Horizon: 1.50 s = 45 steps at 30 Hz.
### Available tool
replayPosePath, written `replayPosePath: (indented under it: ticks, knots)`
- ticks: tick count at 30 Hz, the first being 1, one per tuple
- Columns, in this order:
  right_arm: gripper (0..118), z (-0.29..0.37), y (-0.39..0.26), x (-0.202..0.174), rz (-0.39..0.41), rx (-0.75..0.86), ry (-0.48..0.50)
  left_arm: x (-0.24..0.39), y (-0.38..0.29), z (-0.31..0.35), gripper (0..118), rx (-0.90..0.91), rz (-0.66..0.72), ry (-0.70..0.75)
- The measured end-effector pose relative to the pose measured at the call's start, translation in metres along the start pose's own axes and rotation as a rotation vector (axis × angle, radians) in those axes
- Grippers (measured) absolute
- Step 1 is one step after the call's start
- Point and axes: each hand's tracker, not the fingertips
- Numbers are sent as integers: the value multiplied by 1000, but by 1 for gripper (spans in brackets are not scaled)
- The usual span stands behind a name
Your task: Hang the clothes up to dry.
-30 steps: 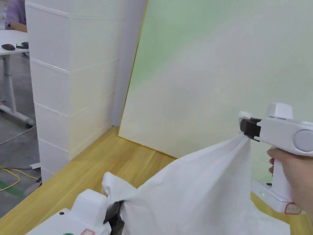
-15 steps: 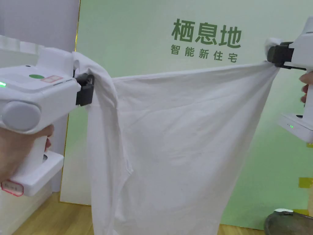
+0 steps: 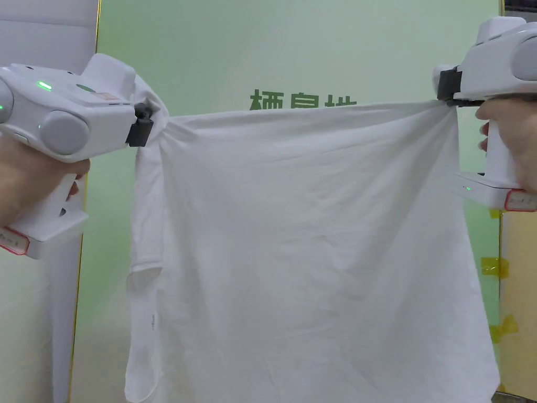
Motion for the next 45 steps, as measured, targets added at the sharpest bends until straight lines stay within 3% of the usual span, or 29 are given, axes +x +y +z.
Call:
replayPosePath:
  ticks: [23, 26, 29, 34, 45]
  knots:
    - [3, -184, -88, -23, -25, -36, 7, -83, -68, -178, 15, 44, -10, 83]
    - [3, -198, -106, -32, -24, -37, 9, -86, -76, -186, 15, 51, 20, 89]
    - [3, -209, -121, -38, 9, -43, 22, -88, -89, -191, 15, 46, -56, 93]
    - [3, -218, -149, -42, 5, -82, 36, -99, -112, -187, 15, 16, -8, 54]
    - [3, -183, -190, -47, 18, -176, 57, -86, -131, -142, 15, -66, 7, -35]
